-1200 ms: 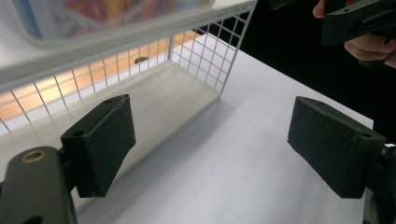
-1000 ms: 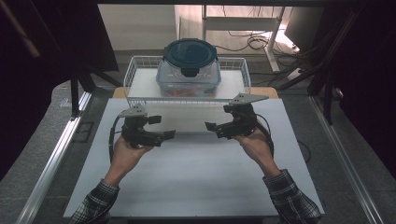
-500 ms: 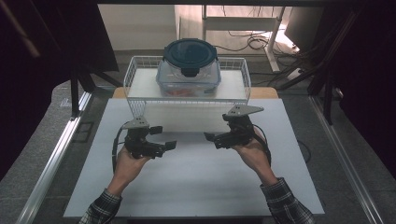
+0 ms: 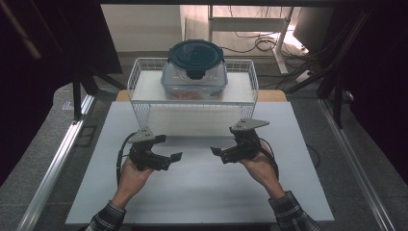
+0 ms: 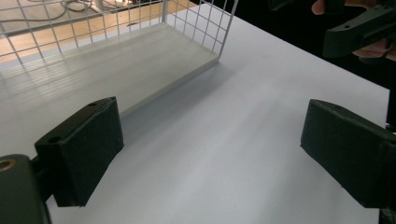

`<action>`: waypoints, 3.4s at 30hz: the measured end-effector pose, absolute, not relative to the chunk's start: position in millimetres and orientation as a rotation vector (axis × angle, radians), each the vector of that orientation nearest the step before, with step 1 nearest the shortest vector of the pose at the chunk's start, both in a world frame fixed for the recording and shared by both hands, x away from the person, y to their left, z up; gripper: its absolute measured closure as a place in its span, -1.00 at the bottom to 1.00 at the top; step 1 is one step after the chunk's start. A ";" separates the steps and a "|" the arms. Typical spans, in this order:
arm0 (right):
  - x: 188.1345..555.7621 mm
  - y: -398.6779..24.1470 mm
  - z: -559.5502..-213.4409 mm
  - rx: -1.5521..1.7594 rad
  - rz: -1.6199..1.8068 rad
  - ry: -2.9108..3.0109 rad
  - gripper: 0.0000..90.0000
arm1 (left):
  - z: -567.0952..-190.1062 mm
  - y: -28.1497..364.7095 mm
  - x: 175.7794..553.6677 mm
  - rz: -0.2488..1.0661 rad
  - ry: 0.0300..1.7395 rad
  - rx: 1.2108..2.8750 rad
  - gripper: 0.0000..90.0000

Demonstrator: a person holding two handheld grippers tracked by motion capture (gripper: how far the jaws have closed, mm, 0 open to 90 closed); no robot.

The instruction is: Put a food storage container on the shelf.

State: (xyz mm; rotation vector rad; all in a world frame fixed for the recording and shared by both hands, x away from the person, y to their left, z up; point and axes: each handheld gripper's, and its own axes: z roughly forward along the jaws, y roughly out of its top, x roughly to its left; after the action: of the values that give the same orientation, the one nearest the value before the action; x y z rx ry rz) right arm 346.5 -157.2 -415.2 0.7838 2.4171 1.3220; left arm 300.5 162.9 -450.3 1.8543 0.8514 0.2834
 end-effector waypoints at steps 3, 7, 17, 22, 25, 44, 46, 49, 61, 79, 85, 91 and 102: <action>342.0 -158.8 -419.2 0.783 1.315 2.422 -1.00 | -454.5 164.7 296.6 0.289 0.857 1.863 -0.91; 337.8 -161.7 -425.7 0.777 1.310 2.429 -1.00 | -461.0 166.2 291.7 0.306 0.866 1.882 -0.93; 325.0 -163.2 -436.3 0.797 1.300 2.414 -1.00 | -470.9 169.3 279.2 0.334 0.866 1.903 -0.95; 317.3 -164.8 -439.7 0.793 1.296 2.412 -1.00 | -476.6 170.0 274.4 0.326 0.870 1.907 -0.95; 313.7 -166.8 -443.3 0.796 1.297 2.413 -1.00 | -480.5 169.7 271.8 0.319 0.872 1.911 -0.95; 297.9 -180.7 -465.5 0.781 1.239 2.424 -1.00 | -498.3 172.2 255.1 0.319 0.873 1.941 -0.96; 296.5 -182.5 -466.7 0.782 1.230 2.425 -1.00 | -499.2 172.4 253.7 0.317 0.872 1.943 -0.96; 293.9 -185.7 -469.4 0.788 1.221 2.425 -1.00 | -501.3 172.9 251.3 0.320 0.875 1.948 -0.96; 283.5 -198.6 -476.5 0.811 1.184 2.419 -1.00 | -506.8 181.6 243.6 0.330 0.905 1.956 -0.97; 273.3 -224.7 -478.0 0.856 1.143 2.371 -1.00 | -510.0 210.0 227.4 0.377 0.970 1.943 -0.97; 269.7 -232.9 -479.7 0.867 1.117 2.362 -1.00 | -511.6 217.6 221.8 0.393 0.989 1.947 -0.97; 266.5 -242.4 -481.6 0.889 1.095 2.350 -1.00 | -514.5 227.3 216.5 0.398 1.021 1.940 -0.97; 259.7 -259.3 -488.4 0.950 1.065 2.321 -1.00 | -520.9 239.5 209.3 0.395 1.063 1.938 -0.97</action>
State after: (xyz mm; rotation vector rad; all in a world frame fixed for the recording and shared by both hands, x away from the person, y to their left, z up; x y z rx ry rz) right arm 259.7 -259.3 -488.4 0.9495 2.3212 1.0649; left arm 209.3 239.5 -520.9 1.9376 1.0627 0.3945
